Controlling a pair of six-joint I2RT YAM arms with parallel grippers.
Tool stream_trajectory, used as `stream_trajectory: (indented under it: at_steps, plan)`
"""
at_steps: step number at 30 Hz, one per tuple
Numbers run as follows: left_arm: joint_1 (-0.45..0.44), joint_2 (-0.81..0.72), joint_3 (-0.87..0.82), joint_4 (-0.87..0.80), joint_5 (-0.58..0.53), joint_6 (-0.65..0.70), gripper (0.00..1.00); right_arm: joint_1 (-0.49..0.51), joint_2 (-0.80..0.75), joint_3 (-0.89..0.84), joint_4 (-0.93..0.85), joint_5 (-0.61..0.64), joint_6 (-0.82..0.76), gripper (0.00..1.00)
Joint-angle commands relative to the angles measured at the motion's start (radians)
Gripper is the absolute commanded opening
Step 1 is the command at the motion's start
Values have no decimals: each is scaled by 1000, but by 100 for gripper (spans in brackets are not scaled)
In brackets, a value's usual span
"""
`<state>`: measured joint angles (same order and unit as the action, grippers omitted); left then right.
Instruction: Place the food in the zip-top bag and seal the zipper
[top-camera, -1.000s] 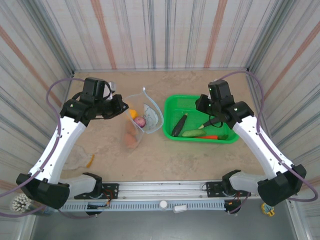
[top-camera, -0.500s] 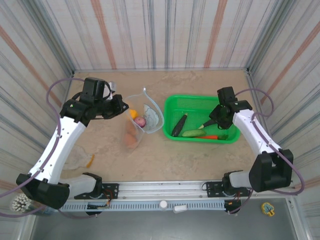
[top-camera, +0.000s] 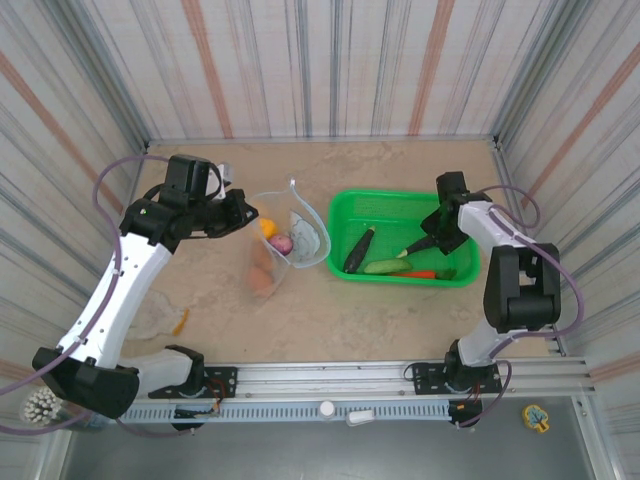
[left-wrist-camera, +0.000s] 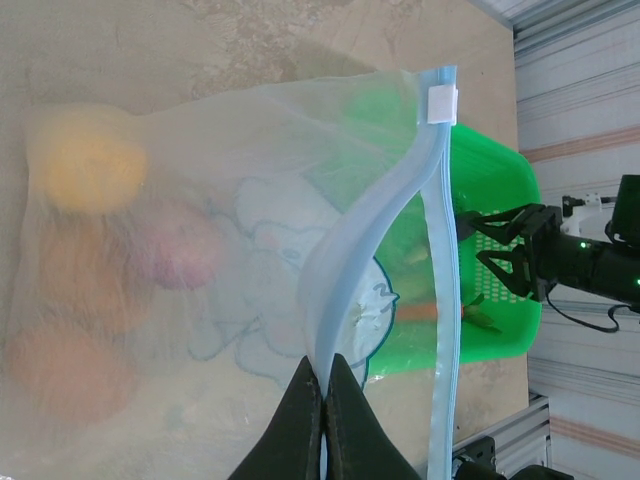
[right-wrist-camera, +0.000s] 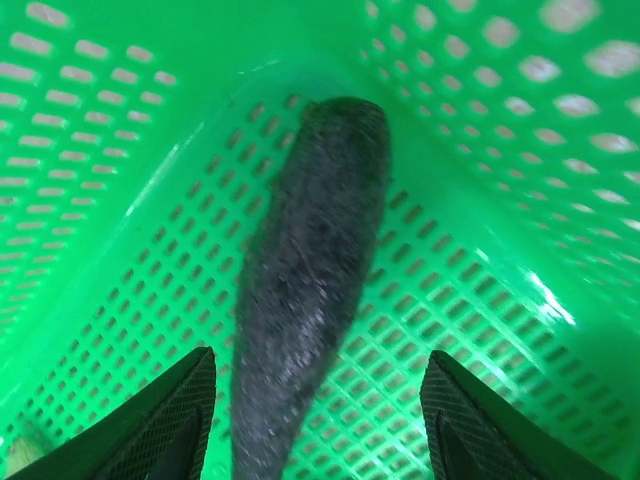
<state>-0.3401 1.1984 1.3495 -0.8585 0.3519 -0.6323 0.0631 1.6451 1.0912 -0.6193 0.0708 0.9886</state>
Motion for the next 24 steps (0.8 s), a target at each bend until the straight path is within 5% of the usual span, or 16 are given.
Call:
stream_trajectory:
  at_steps: [1, 17, 24]
  plan:
    - [1, -15, -2, 20, 23, 4, 0, -5, 31, 39, 39, 2, 48, 56]
    - [1, -19, 14, -3, -1, 0, 0, -3, 179, 96, -13, 14, 51, 42]
    - [1, -20, 33, -27, -27, -2, 0, 9, 68, 93, -28, 26, 39, 33]
